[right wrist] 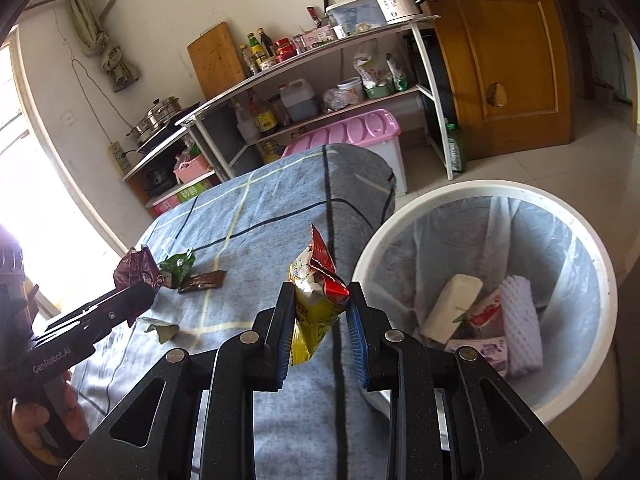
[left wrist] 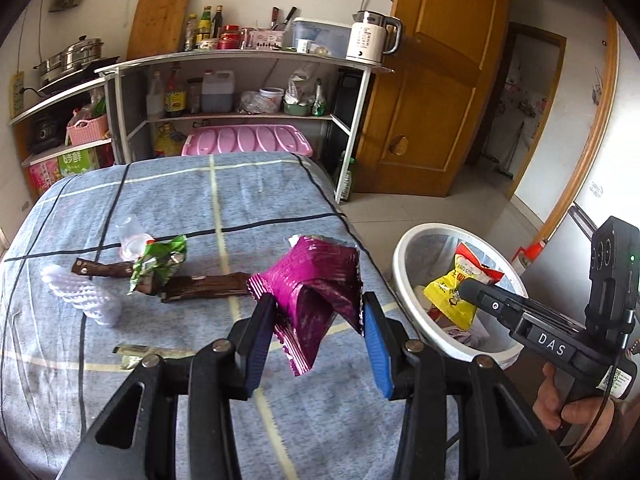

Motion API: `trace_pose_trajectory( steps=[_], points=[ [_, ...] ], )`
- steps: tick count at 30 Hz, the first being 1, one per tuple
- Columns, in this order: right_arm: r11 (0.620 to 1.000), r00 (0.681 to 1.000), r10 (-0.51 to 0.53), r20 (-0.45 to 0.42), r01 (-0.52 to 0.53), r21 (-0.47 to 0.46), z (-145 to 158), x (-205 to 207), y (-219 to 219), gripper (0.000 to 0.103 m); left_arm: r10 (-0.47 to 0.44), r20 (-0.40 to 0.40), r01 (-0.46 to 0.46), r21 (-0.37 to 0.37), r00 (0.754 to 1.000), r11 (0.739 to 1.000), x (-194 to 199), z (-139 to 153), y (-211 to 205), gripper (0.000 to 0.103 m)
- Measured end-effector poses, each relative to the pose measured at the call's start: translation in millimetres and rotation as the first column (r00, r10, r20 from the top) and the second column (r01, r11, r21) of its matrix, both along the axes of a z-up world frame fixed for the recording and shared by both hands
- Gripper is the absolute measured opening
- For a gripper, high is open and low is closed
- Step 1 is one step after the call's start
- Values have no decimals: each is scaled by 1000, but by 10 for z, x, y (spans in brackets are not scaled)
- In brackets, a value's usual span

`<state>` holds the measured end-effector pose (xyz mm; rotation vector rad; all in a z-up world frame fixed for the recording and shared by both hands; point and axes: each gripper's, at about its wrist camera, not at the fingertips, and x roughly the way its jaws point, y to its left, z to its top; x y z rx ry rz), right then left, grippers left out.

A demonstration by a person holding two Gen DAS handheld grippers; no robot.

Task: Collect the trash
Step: 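Carry both snack bags over the bin and open both tools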

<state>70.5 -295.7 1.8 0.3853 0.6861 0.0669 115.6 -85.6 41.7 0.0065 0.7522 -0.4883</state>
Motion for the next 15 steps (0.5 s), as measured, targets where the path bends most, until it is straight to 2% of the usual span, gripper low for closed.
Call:
trace_pose_trajectory(
  steps=[8,15],
  points=[
    [997,997,-77,-6,77,-7,22,-146,-444,26,-89,-3,89,22,996,996,-32,-6,-586,46],
    [990,991,-130,-37,127,-65,-20,-185,-729,26,-159,-13,159,51,987,986,-57,-85,-1078,46]
  ],
)
